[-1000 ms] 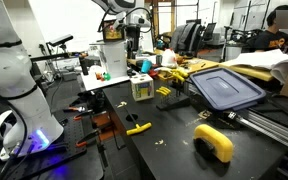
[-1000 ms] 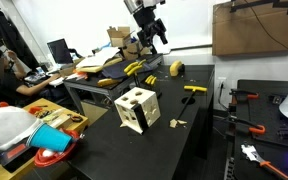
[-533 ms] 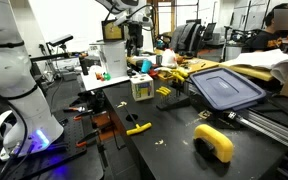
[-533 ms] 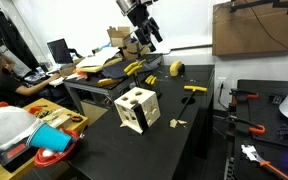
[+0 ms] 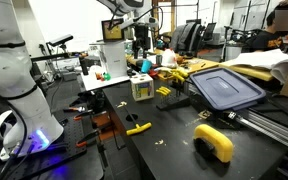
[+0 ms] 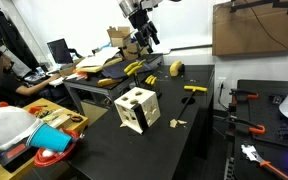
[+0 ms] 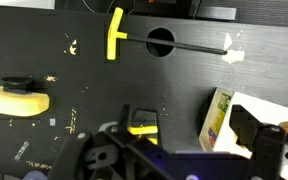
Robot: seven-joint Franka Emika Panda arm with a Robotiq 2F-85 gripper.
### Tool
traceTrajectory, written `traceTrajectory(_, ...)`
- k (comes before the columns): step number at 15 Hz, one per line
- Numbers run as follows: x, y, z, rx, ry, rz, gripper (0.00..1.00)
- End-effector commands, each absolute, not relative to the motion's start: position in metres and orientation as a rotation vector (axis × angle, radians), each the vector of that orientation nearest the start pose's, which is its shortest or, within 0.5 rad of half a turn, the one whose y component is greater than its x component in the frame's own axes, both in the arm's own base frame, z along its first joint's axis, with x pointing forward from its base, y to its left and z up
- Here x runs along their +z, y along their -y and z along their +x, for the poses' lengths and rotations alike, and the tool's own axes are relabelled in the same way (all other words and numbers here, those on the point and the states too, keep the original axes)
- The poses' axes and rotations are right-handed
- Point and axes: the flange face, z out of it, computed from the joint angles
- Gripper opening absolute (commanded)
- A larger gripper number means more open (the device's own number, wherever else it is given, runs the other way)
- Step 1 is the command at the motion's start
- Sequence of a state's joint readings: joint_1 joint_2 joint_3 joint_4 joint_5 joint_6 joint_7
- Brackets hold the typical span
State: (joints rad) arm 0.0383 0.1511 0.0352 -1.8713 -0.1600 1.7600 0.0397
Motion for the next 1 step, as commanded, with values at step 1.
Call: traceTrajectory(1, 0.4127, -0.0272, 0.5685, 0.425, 0.139, -3.272, 1.0)
